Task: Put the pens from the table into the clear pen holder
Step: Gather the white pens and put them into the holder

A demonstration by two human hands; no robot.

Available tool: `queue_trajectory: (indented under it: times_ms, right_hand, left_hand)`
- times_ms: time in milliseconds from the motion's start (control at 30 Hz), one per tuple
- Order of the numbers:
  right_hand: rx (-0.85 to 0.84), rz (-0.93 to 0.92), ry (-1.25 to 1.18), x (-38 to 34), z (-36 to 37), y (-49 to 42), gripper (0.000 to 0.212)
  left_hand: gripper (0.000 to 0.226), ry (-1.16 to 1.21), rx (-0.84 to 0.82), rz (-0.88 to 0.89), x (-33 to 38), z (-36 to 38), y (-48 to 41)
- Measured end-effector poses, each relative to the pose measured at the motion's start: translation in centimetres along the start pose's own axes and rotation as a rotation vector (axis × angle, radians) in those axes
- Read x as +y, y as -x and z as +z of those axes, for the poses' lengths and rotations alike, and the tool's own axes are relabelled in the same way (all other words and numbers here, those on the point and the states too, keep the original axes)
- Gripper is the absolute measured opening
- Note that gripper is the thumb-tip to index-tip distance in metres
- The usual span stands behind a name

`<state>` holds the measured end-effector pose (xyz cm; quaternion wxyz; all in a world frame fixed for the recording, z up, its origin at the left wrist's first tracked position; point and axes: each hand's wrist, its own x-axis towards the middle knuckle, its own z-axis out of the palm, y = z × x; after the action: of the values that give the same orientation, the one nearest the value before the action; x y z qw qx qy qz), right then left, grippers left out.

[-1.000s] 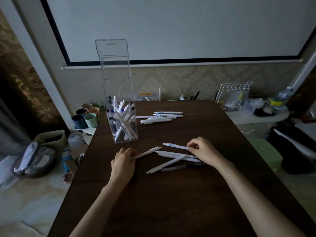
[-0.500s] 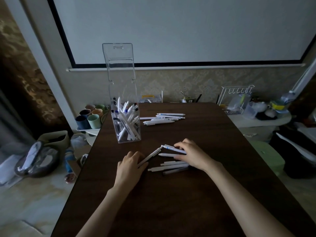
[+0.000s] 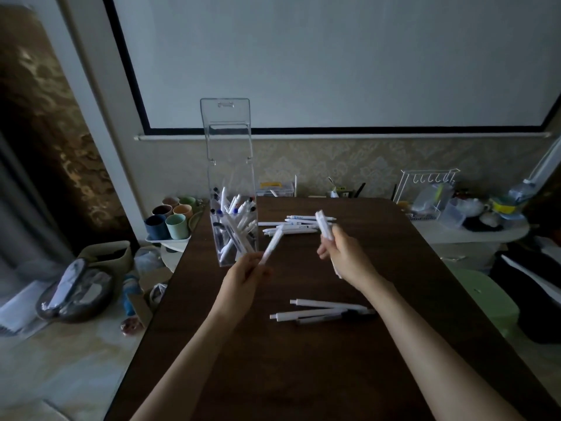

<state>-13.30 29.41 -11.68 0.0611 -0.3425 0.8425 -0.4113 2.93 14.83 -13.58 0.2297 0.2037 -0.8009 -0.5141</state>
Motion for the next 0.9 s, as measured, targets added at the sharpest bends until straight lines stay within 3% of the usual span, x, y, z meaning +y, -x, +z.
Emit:
queue_trajectory:
  times_ms: [100, 233, 400, 467, 567, 767, 833, 900]
  right_hand:
    - [0.114, -0.136, -0.234, -4.4, -0.1, -1.5, 0.019]
    - [0.243, -0.301, -0.393, -10.3, 0.7, -4.8, 0.021]
    - [0.350, -0.219, -0.613, -13.7, 3.7, -8.0, 0.014]
    - [0.366, -0.152, -0.483, -13.4, 5.1, -8.6, 0.015]
    - [0.208, -0.045, -0.336, -12.3, 7.1, -8.7, 0.017]
    - [0.101, -0.142, -0.267, -11.9, 7.8, -7.8, 0.016]
    - [0.161, -0.176, -0.326, -11.6, 7.3, -7.8, 0.037]
    - [0.255, -0.293, -0.298, -11.3, 7.0, -7.4, 0.032]
  left_hand:
    - [0.009, 0.121, 0.107, 0.089, 2.4, -2.2, -1.6]
    - [0.013, 0.113, 0.409, 0.220, 5.3, -6.0, -5.2]
    - [0.013, 0.122, 0.561, 0.179, 6.3, -8.1, -9.0]
    - [0.014, -0.095, 0.556, 0.115, 5.5, -8.0, -10.1]
    - [0.013, -0.369, 0.427, 0.012, 3.4, -7.6, -10.7]
    - [0.038, -0.406, 0.388, 0.077, 1.8, -6.9, -9.7]
    - [0.037, -0.378, 0.402, 0.109, 1.5, -7.1, -9.4]
    - [0.034, -0.370, 0.390, 0.148, 1.1, -7.2, -9.1]
